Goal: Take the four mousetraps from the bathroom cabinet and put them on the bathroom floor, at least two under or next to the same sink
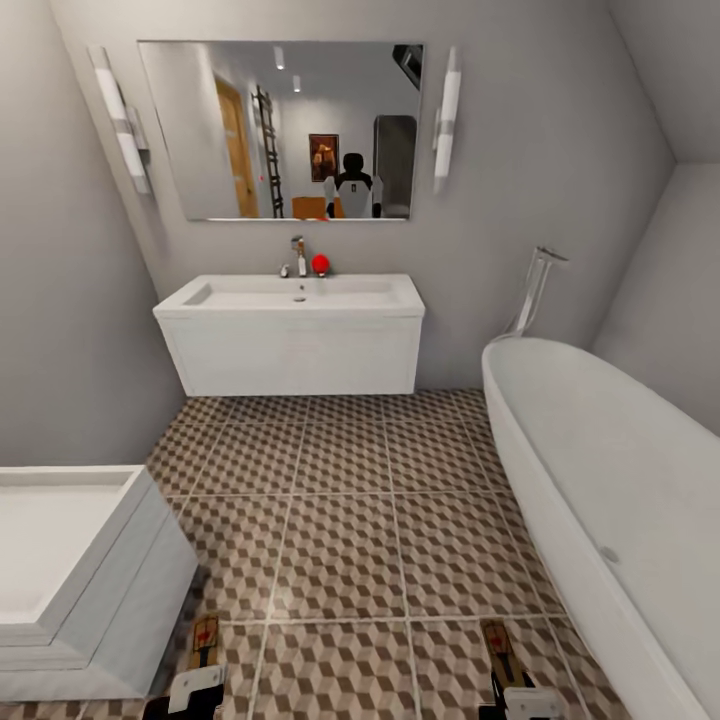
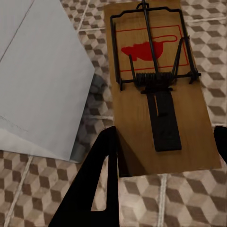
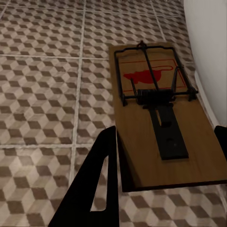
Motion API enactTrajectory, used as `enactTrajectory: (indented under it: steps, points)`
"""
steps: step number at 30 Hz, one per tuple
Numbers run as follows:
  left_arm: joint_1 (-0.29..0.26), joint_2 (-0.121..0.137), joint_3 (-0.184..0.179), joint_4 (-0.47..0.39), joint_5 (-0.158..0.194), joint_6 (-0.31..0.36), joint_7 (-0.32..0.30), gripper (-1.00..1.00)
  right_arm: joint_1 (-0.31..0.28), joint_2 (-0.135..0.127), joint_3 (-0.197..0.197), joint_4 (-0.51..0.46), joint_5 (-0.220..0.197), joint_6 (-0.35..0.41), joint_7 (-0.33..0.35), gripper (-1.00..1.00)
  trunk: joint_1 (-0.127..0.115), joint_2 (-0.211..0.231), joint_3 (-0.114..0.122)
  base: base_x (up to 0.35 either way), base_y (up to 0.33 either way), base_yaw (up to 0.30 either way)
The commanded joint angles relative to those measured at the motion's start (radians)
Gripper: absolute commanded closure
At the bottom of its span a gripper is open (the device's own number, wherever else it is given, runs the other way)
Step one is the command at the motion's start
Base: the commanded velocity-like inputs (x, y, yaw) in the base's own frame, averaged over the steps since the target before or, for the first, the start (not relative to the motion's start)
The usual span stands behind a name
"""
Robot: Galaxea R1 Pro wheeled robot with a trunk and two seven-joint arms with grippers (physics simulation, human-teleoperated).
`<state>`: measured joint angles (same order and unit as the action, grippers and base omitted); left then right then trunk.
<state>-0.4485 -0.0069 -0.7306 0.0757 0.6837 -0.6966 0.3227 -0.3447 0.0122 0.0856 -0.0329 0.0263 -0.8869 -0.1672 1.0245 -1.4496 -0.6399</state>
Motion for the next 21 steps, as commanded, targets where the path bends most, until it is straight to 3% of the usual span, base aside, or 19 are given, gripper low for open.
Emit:
enactTrajectory:
  steps: [1,21]
  points:
    - [-0.001,-0.001,-0.004,0.002,-0.009,-0.001,0.01,1.0,-0.001,0.0,0.008,0.001,0.001,-0.001,-0.01,1.0,0.001,0.0,-0.001,0.304,-0.059,0.0]
    - [-0.001,-0.001,-0.004,0.003,-0.009,-0.001,0.01,1.0,-0.001,0.0,0.008,0.001,0.001,-0.001,-0.011,1.0,0.001,0.0,-0.001,0.304,-0.095,0.007]
